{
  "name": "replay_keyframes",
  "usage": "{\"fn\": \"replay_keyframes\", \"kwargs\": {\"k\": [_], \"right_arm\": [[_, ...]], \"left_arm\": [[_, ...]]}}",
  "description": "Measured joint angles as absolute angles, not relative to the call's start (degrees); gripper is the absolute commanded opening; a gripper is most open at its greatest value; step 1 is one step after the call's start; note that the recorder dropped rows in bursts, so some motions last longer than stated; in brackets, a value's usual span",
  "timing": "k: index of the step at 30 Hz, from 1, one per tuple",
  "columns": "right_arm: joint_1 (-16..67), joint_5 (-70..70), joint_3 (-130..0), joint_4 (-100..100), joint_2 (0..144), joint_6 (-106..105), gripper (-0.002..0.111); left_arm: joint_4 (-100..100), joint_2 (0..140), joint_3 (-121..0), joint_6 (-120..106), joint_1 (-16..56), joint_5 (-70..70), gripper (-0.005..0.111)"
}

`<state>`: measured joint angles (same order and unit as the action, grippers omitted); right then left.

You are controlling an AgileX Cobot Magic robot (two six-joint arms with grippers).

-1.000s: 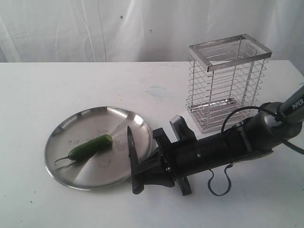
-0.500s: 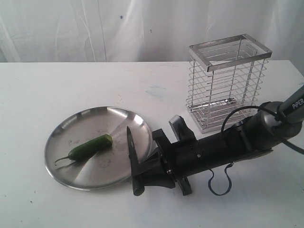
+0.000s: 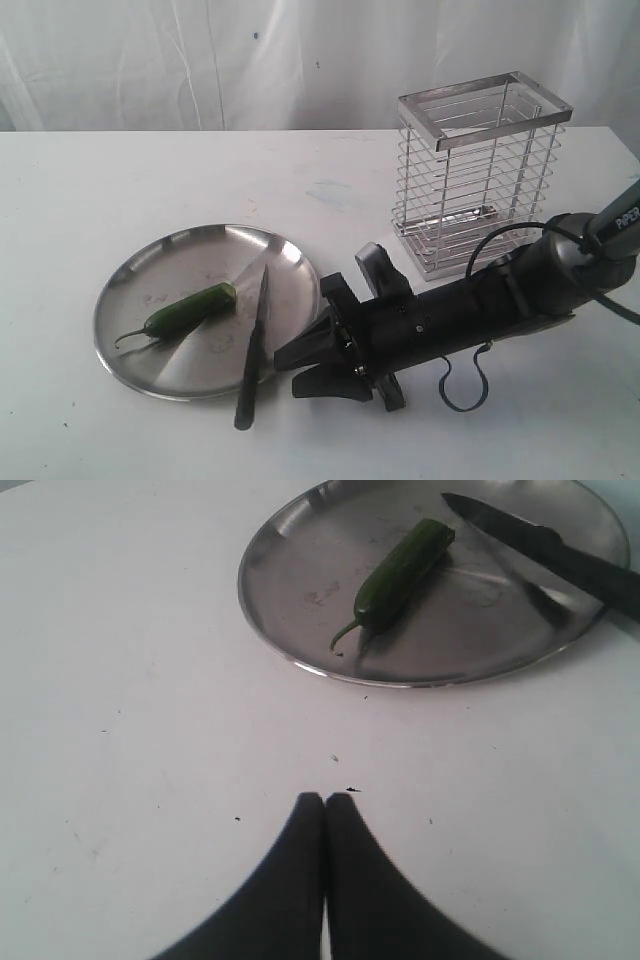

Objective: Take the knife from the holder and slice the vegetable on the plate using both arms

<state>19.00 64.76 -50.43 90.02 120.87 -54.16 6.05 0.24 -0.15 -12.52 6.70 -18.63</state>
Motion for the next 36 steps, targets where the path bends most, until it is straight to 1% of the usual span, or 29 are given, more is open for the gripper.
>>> {"fn": "replay_keyframes", "kwargs": {"k": [6, 11, 17, 24, 28, 30, 33, 36], "right_arm": [[19.0, 63.27, -50.52, 89.35, 120.02, -54.16, 0.04], [19.0, 59.36, -52.29, 86.32, 117.79, -55.25, 0.04], [20.19, 58.36, -56.09, 82.26, 111.38, -54.16, 0.039], [29.2, 53.72, -60.25, 78.12, 108.09, -49.9, 0.039], [34.27, 49.39, -63.53, 72.76, 108.09, -43.34, 0.039], [35.87, 46.81, -65.34, 70.74, 108.09, -40.31, 0.039], [39.11, 38.42, -70.02, 67.95, 108.09, -34.1, 0.039], [40.52, 35.61, -72.31, 65.23, 108.69, -29.77, 0.039]], "left_arm": [[6.05, 0.24, -0.15, -12.52, 6.7, -18.63, 0.0], [6.05, 0.24, -0.15, -12.52, 6.7, -18.63, 0.0], [6.05, 0.24, -0.15, -12.52, 6.7, -18.63, 0.0], [6.05, 0.24, -0.15, -12.52, 6.7, -18.63, 0.0], [6.05, 0.24, -0.15, -12.52, 6.7, -18.63, 0.0], [6.05, 0.24, -0.15, -12.52, 6.7, -18.63, 0.0], [6.05, 0.24, -0.15, -12.52, 6.7, -18.63, 0.0], [6.05, 0.24, -0.15, -12.52, 6.7, -18.63, 0.0]]}}
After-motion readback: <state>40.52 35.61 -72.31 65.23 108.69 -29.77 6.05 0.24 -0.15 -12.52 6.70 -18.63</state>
